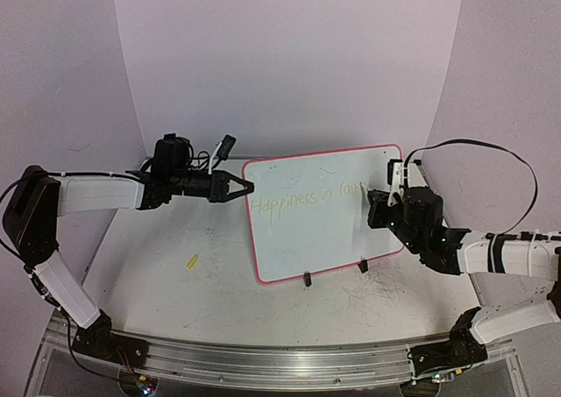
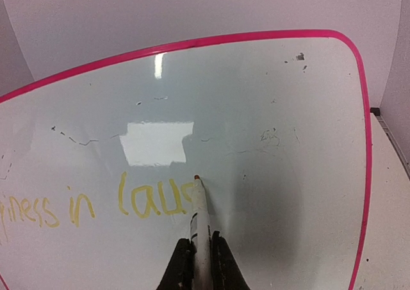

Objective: Write a sentence on the whiteboard

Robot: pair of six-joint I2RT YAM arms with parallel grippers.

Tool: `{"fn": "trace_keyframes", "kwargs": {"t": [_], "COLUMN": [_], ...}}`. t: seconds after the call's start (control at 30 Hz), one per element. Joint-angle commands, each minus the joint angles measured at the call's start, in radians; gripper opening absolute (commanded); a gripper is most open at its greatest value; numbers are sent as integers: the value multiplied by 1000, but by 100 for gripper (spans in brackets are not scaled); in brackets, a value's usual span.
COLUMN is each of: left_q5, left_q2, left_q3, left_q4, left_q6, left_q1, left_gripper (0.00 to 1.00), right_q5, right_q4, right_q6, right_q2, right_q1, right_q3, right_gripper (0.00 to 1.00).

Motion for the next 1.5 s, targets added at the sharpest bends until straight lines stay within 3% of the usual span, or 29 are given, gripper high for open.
{"fn": "trace_keyframes", "kwargs": {"t": [0.0, 0.43, 0.73, 1.0, 1.47], "left_q5": [-33, -38, -41, -45, -42], "left_q2": [-18, -19, -20, -23, -24], "left_q3": [28, 29, 28, 28, 28], "left_q4": [-69, -73, -74, -77, -78], "left_q6": [62, 65, 68, 71, 70], "left_q1": [-17, -17, -17, -18, -18], "left_gripper": [0, 0, 0, 0, 0], "right_q5": [11, -38, -73, 12, 35], "right_q4": [-44, -112, -71, -77, -27], "right_q6": [27, 79, 54, 33, -50], "right_q2": [-26, -83, -41, -195, -46], "right_q1": [0, 15, 36, 20, -6], "right_q3": [-8, -80, -30, -21, 82], "right_gripper": [0, 0, 0, 0, 0]}}
